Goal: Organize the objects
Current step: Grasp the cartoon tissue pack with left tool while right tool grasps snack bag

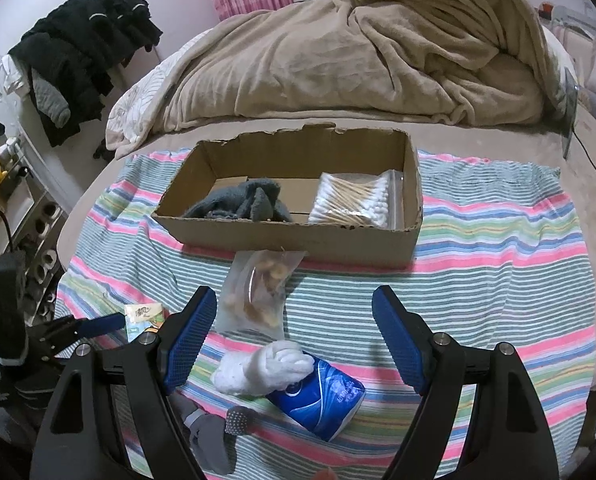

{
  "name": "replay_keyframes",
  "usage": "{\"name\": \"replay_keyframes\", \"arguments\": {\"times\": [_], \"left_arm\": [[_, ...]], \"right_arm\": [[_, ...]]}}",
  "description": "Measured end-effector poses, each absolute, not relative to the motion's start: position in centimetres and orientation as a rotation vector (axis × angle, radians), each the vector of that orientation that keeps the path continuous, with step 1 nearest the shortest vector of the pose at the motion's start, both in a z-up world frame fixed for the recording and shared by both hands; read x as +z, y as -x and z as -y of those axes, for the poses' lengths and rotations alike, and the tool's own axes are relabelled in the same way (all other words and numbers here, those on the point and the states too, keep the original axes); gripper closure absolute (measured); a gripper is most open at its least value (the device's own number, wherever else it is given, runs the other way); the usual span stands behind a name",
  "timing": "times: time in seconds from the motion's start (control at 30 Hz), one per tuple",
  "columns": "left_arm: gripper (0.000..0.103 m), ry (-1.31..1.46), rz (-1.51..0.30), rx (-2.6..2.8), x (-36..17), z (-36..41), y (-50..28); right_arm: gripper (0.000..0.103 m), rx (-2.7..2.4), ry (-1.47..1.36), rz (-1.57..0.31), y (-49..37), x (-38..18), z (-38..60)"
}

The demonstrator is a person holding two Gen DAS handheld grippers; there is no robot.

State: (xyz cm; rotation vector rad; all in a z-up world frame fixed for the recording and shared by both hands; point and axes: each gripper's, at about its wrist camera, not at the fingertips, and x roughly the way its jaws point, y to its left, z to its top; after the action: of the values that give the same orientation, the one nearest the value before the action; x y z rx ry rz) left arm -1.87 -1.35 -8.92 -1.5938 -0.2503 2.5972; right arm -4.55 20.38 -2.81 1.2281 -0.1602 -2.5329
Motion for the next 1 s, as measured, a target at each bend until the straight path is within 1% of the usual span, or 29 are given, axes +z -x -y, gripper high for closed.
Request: {"name": "replay_keyframes", "arguments": {"times": [0.5,0.87,0.93,1.0], "left_arm": [[0.033,1.657,0.111,2.575,-11.9,-0.9,3.3],[0.034,1.596,0.084,2.586,-12.1,-1.1,2.7],[0.036,1.581,0.103,2.594,-12.0,-0.9,2.5],[0.041,1.573,0.125,2.601,-11.9,-0.7,2.4]], "right_arm": [[0.020,-2.489,-1.282,0.165,6.0,-5.1,-20.0],[0.020,-2.410,-1.329,0.107,8.1,-7.2,-16.5],[0.020,-2.396,-1.335,0.091,8.4,-7.5,-15.7],[0.020,-2.387,-1.334,0.070,8.7,-7.8,-15.0]]}}
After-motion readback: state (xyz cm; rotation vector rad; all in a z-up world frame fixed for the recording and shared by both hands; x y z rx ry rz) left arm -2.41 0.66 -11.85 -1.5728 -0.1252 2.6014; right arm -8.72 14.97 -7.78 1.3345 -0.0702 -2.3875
